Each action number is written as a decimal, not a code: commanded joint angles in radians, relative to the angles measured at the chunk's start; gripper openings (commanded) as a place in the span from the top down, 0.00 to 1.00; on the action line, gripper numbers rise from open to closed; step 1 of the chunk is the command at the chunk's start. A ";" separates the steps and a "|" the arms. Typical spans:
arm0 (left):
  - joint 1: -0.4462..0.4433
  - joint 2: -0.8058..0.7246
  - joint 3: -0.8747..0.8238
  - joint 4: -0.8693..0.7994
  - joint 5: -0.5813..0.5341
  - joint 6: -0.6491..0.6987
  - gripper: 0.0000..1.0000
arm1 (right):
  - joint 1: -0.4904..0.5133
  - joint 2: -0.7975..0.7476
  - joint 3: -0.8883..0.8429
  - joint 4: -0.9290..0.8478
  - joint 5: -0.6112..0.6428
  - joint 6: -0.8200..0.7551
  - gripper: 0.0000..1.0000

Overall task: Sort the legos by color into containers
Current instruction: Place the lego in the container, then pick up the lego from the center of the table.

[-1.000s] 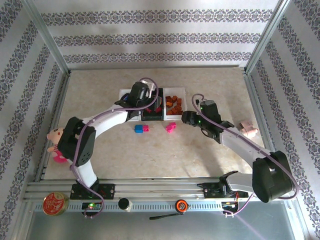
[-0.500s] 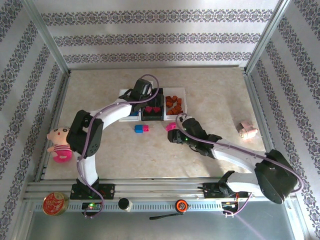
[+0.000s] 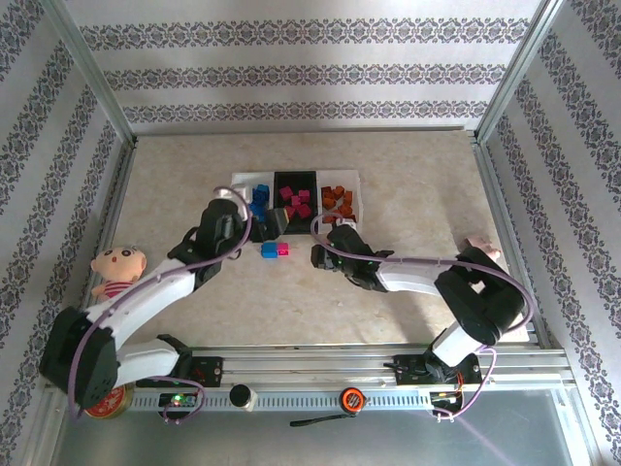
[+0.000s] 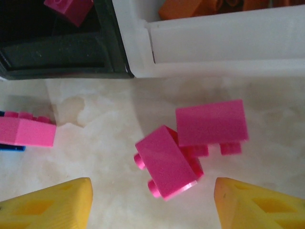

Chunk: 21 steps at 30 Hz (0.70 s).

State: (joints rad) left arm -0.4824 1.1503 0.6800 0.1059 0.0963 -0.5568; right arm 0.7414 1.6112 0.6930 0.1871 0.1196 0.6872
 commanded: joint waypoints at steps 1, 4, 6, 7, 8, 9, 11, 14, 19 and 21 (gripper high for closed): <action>0.007 -0.088 -0.068 0.034 -0.029 -0.046 0.00 | -0.016 0.060 0.048 0.035 0.009 0.013 0.34; 0.006 -0.151 -0.112 -0.005 -0.032 -0.049 0.00 | -0.025 0.098 0.069 0.039 -0.002 0.005 0.38; 0.006 -0.180 -0.130 -0.022 -0.038 -0.052 0.00 | -0.029 0.116 0.076 0.038 -0.010 0.001 0.42; 0.007 -0.192 -0.138 -0.027 -0.038 -0.054 0.00 | -0.030 0.124 0.080 0.036 -0.014 -0.005 0.45; 0.007 -0.200 -0.144 -0.028 -0.037 -0.054 0.00 | -0.031 0.129 0.080 0.034 -0.011 -0.007 0.46; 0.006 -0.206 -0.150 -0.028 -0.035 -0.056 0.00 | -0.030 0.134 0.079 0.032 -0.009 -0.013 0.48; 0.007 -0.211 -0.158 -0.029 -0.030 -0.059 0.00 | -0.032 0.140 0.079 0.028 -0.005 -0.024 0.52; 0.006 -0.209 -0.167 -0.028 -0.024 -0.060 0.00 | -0.034 0.140 0.072 0.028 -0.011 -0.046 0.60; 0.006 -0.212 -0.179 -0.045 -0.029 -0.052 0.00 | -0.027 0.088 0.023 0.040 -0.053 -0.070 0.70; 0.007 -0.217 -0.184 -0.057 -0.040 -0.046 0.00 | -0.019 0.049 -0.008 0.050 -0.078 -0.073 0.72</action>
State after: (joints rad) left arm -0.4824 0.9501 0.5079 0.0803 0.0731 -0.6067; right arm 0.7162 1.7035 0.7296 0.2417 0.0853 0.6331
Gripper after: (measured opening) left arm 0.997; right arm 0.326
